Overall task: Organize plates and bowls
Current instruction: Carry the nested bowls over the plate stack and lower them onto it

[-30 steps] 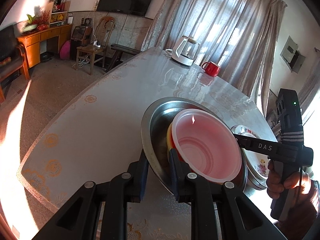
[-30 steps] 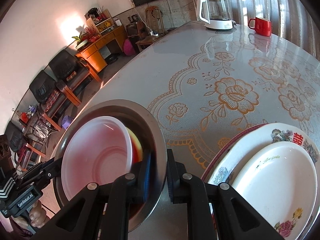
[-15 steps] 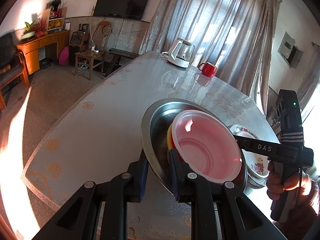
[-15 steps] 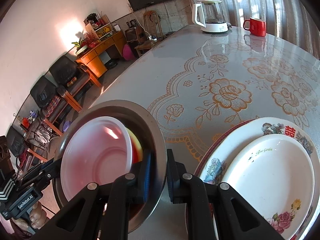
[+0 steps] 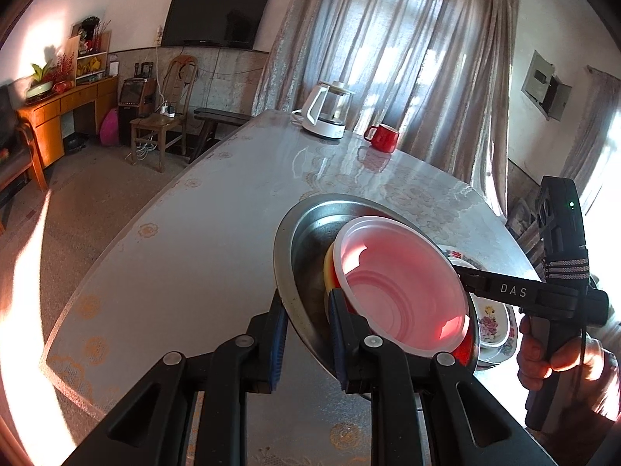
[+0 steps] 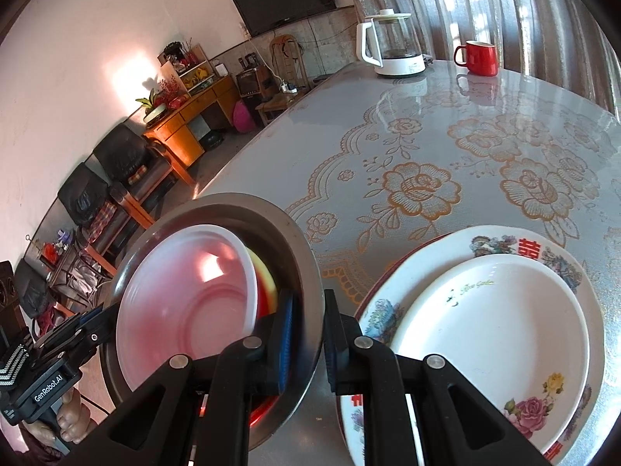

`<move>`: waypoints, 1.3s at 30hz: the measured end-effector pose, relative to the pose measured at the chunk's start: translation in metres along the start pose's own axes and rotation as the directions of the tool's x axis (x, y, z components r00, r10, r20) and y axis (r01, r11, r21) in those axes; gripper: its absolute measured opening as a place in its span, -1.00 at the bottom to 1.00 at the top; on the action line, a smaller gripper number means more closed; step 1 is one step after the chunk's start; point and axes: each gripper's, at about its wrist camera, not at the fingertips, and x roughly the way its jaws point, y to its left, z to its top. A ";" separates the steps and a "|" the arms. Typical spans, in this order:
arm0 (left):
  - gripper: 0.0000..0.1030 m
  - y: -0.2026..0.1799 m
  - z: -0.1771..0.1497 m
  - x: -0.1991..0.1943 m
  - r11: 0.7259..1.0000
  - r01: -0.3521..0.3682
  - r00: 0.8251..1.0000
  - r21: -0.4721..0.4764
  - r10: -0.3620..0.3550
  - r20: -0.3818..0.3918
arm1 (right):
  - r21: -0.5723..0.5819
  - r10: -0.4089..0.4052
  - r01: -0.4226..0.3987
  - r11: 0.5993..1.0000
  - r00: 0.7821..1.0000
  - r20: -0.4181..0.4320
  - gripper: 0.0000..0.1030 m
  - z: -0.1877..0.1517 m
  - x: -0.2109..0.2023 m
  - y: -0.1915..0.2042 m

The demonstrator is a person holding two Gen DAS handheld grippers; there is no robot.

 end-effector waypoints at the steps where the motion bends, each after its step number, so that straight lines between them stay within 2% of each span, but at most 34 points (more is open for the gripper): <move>1: -0.62 -0.003 0.001 0.000 1.000 0.004 1.000 0.007 -0.004 0.002 | 0.004 -0.003 0.003 1.000 1.000 0.006 -0.73 0.000 -0.003 -0.002; 13: -0.61 -0.056 0.020 0.014 0.990 0.091 0.996 0.111 -0.091 -0.003 | 0.088 -0.073 0.066 0.994 0.994 0.083 -0.73 -0.007 -0.048 -0.040; 22: -0.61 -0.112 0.034 0.043 0.962 0.190 0.982 0.196 -0.184 -0.048 | 0.201 -0.177 0.150 0.968 0.976 0.125 -0.73 -0.017 -0.089 -0.086; 28: -0.61 -0.133 0.036 0.067 0.947 0.236 0.970 0.217 -0.217 -0.109 | 0.269 -0.231 0.195 0.943 0.966 0.111 -0.72 -0.025 -0.099 -0.112; 33: -0.61 -0.142 0.023 0.084 0.941 0.259 0.960 0.219 -0.224 -0.170 | 0.301 -0.266 0.233 0.925 0.961 0.072 -0.72 -0.037 -0.100 -0.126; 39: -0.61 -0.143 0.013 0.097 0.943 0.248 0.958 0.221 -0.206 -0.197 | 0.318 -0.274 0.248 0.915 0.961 0.039 -0.72 -0.050 -0.095 -0.137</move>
